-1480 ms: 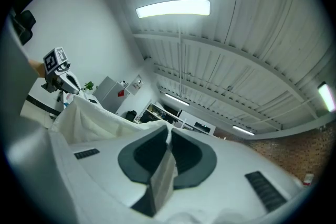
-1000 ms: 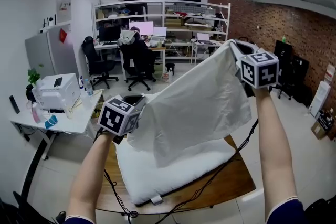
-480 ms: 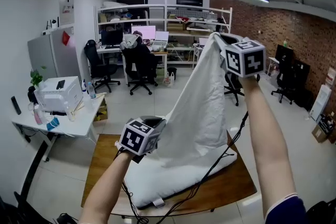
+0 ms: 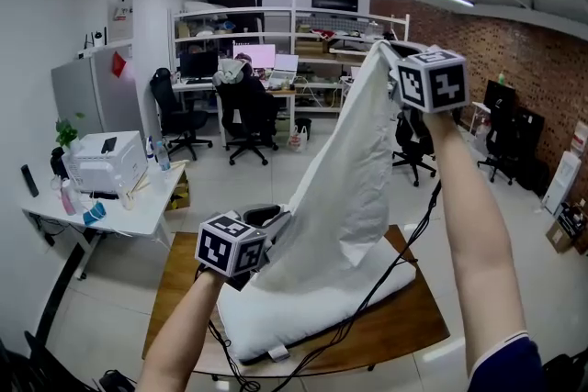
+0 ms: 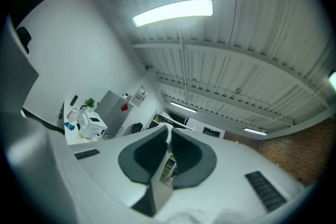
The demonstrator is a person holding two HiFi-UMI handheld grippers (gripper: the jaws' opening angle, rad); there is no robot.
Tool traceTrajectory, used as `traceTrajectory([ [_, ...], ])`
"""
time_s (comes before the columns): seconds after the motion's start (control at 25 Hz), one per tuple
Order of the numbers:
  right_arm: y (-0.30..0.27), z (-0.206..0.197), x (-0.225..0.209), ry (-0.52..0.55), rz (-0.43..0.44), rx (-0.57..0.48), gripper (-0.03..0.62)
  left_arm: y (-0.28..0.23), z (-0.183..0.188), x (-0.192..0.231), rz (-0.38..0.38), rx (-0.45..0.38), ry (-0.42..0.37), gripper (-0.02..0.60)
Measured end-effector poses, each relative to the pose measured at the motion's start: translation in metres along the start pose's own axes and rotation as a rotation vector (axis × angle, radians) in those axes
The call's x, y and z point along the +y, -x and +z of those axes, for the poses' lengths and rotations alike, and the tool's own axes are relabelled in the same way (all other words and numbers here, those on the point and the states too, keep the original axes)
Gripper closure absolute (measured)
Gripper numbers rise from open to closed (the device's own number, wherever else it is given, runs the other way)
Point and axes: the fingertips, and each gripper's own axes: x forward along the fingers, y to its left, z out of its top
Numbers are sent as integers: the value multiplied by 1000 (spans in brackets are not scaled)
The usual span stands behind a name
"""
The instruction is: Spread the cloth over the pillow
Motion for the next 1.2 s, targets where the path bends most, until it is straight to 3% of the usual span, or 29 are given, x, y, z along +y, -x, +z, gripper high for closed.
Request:
traceTrajectory([
  [0.12, -3, 5, -5, 10, -13, 0, 568, 6, 0, 3, -1, -10, 23, 476],
  [0.24, -3, 9, -11, -1, -35, -10, 569, 11, -15, 5, -7, 37, 7, 430],
  [0.44, -1, 22, -17, 19, -44, -26, 569, 10, -41, -4, -30, 97, 24, 431],
  [0.8, 0, 34, -32, 39, -76, -23, 569, -14, -116, -38, -84, 241, 28, 431],
  [1.04, 5, 52, -38, 54, -90, -44, 569, -28, -155, -50, -86, 310, 44, 431],
  [1.2, 11, 61, -36, 61, -86, -56, 569, -39, -162, -44, -41, 305, 54, 419],
])
